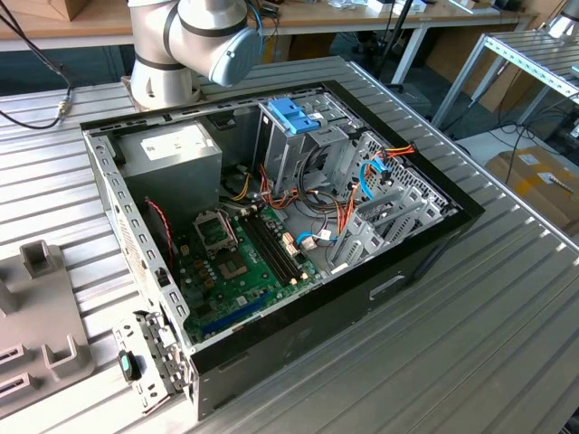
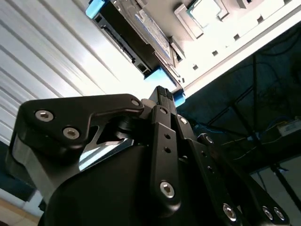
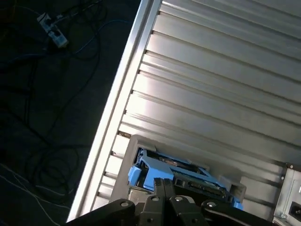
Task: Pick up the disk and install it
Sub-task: 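Pick up the disk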
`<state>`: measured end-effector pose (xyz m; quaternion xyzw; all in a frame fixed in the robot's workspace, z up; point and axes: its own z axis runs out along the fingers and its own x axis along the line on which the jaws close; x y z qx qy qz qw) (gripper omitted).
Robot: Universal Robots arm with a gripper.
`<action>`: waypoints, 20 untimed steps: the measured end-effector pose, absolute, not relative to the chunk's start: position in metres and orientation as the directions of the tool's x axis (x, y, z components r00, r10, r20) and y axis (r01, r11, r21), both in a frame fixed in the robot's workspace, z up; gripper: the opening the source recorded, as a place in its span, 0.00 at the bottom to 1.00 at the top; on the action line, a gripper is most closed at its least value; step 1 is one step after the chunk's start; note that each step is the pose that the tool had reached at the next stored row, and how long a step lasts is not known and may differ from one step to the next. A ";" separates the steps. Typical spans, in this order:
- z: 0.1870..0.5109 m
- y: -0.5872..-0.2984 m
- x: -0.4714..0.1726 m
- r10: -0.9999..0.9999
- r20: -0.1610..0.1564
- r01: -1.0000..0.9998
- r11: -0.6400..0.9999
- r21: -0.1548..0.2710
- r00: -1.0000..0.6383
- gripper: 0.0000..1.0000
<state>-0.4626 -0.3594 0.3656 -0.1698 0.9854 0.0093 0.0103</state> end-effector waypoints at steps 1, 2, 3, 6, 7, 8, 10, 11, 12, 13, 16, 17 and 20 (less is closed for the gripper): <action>0.365 -0.359 -0.463 -0.352 -0.023 -0.353 0.936 0.015 -0.936 0.11; 0.365 -0.359 -0.463 -0.370 -0.023 -0.370 0.929 0.015 -0.929 0.11; 0.365 -0.359 -0.463 -0.395 -0.023 -0.396 0.918 0.015 -0.918 0.11; 0.364 -0.359 -0.463 -0.466 -0.023 -0.467 0.884 0.015 -0.884 0.11; 0.364 -0.359 -0.463 -0.502 -0.023 -0.502 0.865 0.015 -0.865 0.11; 0.363 -0.359 -0.463 -0.535 -0.023 -0.535 0.845 0.015 -0.845 0.11; 0.363 -0.359 -0.463 -0.584 -0.023 -0.584 0.811 0.015 -0.811 0.11; 0.362 -0.359 -0.463 -0.601 -0.023 -0.601 0.799 0.015 -0.799 0.11; 0.362 -0.359 -0.463 -0.616 -0.023 -0.616 0.787 0.015 -0.788 0.11; 0.362 -0.359 -0.463 -0.640 -0.023 -0.640 0.768 0.015 -0.768 0.11; 0.361 -0.359 -0.463 -0.713 -0.023 -0.714 0.700 0.015 -0.701 0.11; 0.360 -0.359 -0.463 -0.728 -0.023 -0.729 0.685 0.015 -0.685 0.11; 0.359 -0.359 -0.463 -0.778 -0.023 -0.778 0.628 0.015 -0.628 0.11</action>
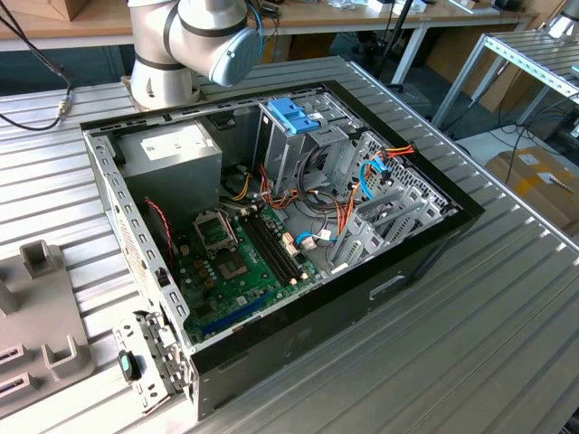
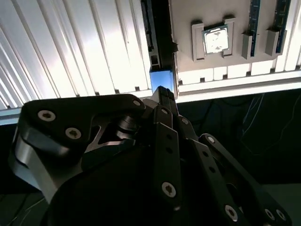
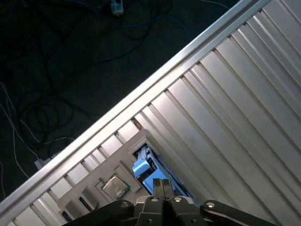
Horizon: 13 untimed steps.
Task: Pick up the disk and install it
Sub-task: 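Pick up the disk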
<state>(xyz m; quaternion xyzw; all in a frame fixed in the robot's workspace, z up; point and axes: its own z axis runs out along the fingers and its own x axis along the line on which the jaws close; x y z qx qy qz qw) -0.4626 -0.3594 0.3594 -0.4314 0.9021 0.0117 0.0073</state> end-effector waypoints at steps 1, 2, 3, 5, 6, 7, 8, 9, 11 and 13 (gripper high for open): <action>0.359 -0.359 -0.463 -0.789 -0.023 -0.789 0.614 0.015 -0.614 0.11; 0.359 -0.359 -0.463 -0.800 -0.023 -0.800 0.600 0.015 -0.600 0.11; 0.359 -0.359 -0.463 -0.817 -0.023 -0.817 0.576 0.015 -0.576 0.11; 0.359 -0.359 -0.463 -0.820 -0.023 -0.820 0.572 0.015 -0.572 0.11; 0.359 -0.359 -0.463 -0.820 -0.023 -0.820 0.572 0.015 -0.572 0.11; 0.359 -0.359 -0.463 -0.820 -0.023 -0.820 0.572 0.015 -0.572 0.11; 0.359 -0.359 -0.463 -0.820 -0.023 -0.820 0.572 0.015 -0.572 0.11; 0.359 -0.359 -0.463 -0.820 -0.023 -0.820 0.572 0.015 -0.572 0.11; 0.359 -0.359 -0.463 -0.826 -0.023 -0.826 0.564 0.015 -0.564 0.11; 0.359 -0.359 -0.463 -0.841 -0.023 -0.842 0.540 0.015 -0.540 0.11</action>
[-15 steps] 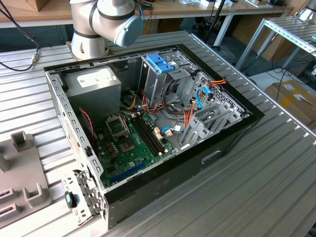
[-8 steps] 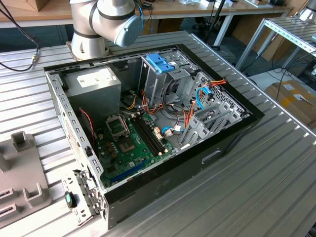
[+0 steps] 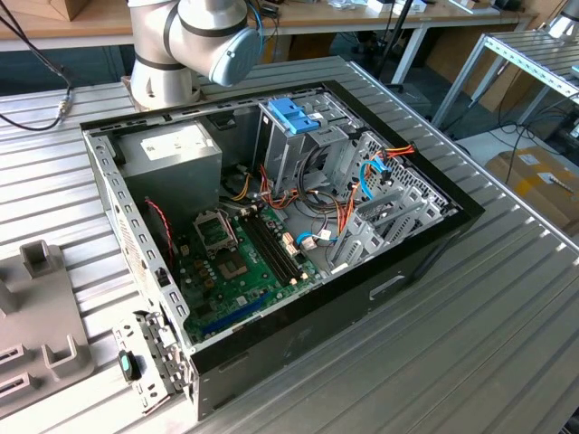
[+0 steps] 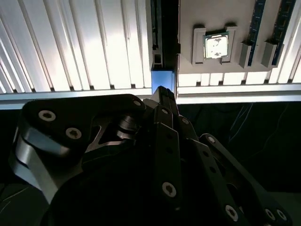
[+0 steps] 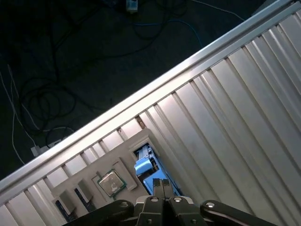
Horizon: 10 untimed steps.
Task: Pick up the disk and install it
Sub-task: 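Pick up the disk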
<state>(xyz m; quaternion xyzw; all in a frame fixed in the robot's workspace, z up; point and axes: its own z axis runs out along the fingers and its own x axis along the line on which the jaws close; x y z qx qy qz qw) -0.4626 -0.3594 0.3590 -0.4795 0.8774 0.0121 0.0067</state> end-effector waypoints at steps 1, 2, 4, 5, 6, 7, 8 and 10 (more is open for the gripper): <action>0.359 -0.359 -0.463 -0.852 -0.023 -0.852 0.523 0.015 -0.524 0.11; 0.359 -0.359 -0.463 -0.862 -0.023 -0.863 0.506 0.015 -0.506 0.11; 0.359 -0.359 -0.463 -0.882 -0.023 -0.882 0.471 0.015 -0.471 0.11; 0.359 -0.359 -0.463 -0.890 -0.023 -0.890 0.456 0.015 -0.456 0.11; 0.359 -0.359 -0.463 -0.899 -0.023 -0.899 0.437 0.015 -0.438 0.11; 0.359 -0.359 -0.463 -0.907 -0.023 -0.907 0.421 0.015 -0.422 0.11; 0.358 -0.359 -0.463 -0.918 -0.023 -0.918 0.396 0.015 -0.396 0.11; 0.358 -0.359 -0.463 -0.932 -0.023 -0.932 0.362 0.015 -0.362 0.11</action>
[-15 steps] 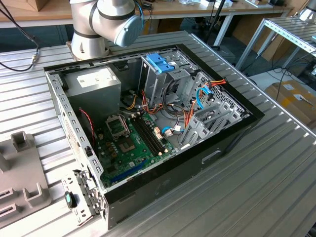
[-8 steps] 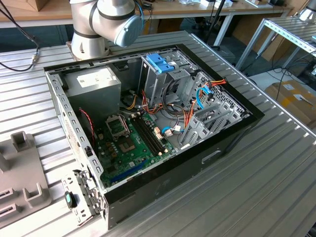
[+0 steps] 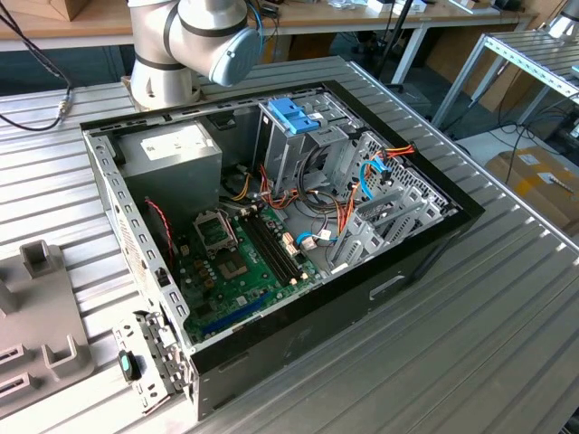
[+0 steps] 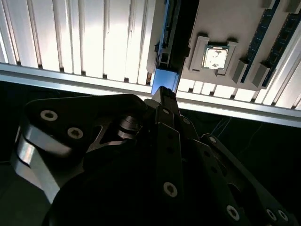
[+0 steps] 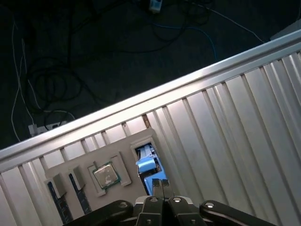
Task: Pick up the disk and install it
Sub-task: 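Pick up the disk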
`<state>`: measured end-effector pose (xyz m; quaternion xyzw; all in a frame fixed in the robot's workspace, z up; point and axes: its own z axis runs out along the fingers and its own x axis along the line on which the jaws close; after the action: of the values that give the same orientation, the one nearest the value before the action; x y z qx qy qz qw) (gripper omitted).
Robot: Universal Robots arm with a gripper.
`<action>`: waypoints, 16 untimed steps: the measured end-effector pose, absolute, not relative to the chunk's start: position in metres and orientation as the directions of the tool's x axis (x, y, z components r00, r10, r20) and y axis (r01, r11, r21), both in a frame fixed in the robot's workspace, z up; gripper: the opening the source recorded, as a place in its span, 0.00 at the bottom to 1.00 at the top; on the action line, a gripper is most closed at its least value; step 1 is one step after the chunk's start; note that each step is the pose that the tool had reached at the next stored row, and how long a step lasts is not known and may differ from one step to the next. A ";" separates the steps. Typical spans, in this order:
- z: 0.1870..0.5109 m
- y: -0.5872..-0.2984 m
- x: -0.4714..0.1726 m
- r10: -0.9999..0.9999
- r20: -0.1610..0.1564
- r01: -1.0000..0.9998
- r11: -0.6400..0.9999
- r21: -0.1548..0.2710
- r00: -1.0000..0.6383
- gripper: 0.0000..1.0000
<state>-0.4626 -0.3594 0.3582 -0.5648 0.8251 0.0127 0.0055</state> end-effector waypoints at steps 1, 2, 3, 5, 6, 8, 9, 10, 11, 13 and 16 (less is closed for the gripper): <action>0.358 -0.359 -0.463 -0.942 -0.023 -0.942 0.335 0.015 -0.335 0.11; 0.358 -0.359 -0.463 -0.948 -0.023 -0.948 0.317 0.015 -0.318 0.11; 0.358 -0.359 -0.463 -0.953 -0.023 -0.954 0.300 0.015 -0.301 0.11; 0.358 -0.359 -0.463 -0.965 -0.023 -0.965 0.262 0.015 -0.263 0.11; 0.358 -0.359 -0.463 -0.970 -0.023 -0.970 0.243 0.015 -0.243 0.11; 0.357 -0.359 -0.463 -0.979 -0.023 -0.979 0.203 0.015 -0.203 0.11; 0.357 -0.359 -0.463 -0.982 -0.023 -0.982 0.187 0.015 -0.188 0.11; 0.357 -0.359 -0.463 -0.984 -0.023 -0.984 0.175 0.015 -0.175 0.11; 0.357 -0.359 -0.463 -0.985 -0.023 -0.985 0.172 0.015 -0.172 0.11; 0.357 -0.359 -0.463 -0.985 -0.023 -0.985 0.170 0.015 -0.170 0.11; 0.357 -0.359 -0.463 -0.985 -0.023 -0.986 0.168 0.015 -0.169 0.11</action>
<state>-0.4626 -0.3594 0.3573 -0.6447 0.7643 0.0132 0.0042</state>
